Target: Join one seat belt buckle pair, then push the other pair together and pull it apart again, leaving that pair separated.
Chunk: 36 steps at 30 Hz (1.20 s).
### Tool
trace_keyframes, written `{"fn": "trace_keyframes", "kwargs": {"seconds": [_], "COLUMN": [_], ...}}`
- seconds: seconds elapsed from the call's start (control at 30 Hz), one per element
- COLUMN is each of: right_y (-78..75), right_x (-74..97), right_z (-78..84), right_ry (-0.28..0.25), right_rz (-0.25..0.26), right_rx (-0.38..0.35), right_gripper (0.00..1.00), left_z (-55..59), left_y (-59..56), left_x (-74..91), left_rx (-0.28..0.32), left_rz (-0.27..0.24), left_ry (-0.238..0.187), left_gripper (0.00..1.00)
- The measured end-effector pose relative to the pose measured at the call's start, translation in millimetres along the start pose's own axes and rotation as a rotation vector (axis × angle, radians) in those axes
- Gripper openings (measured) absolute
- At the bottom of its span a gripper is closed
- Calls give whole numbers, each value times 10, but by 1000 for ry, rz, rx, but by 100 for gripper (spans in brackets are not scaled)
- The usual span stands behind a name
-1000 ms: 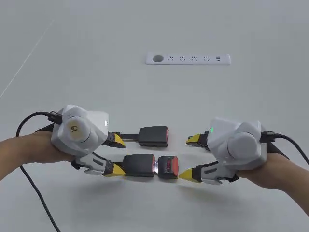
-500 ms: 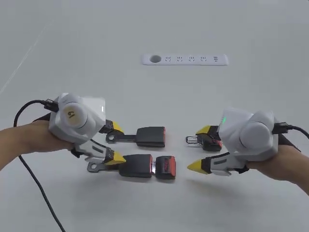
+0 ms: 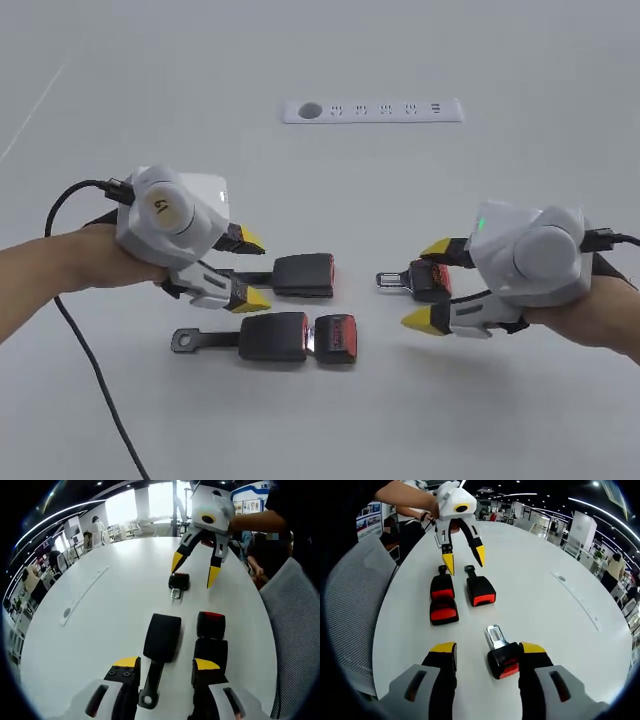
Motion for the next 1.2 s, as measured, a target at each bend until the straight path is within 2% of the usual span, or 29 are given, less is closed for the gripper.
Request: {"fn": "trace_keyframes", "kwargs": {"seconds": [0.57, 0.83, 1.07, 1.2], "right_y": [-187, -259, -309, -291], "right_x": [9, -55, -104, -101], "right_z": [172, 239, 318, 311], "right_ry": [17, 31, 56, 59], "right_rz": [10, -7, -35, -50], "right_rx": [17, 26, 43, 48], "right_gripper": [43, 41, 40, 39], "left_z": [-38, -28, -42, -57], "left_y": [157, 207, 186, 166], "left_x": [-224, -316, -365, -384], "left_rx": [-12, -37, -51, -66], "left_rz": [42, 77, 108, 120], "left_ry": [15, 47, 71, 87], "left_gripper": [41, 39, 37, 36]}}
Point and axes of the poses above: the centre of the closed fingertips' face, and the gripper's own axes: x roughly backward along the fingers, y roughly to its left, z roughly out of its underside, the point moved 8 cm from there along x, roughly backward along the fingers, and after that the axes turned 1 degree about -y, right-handed, at the moved point
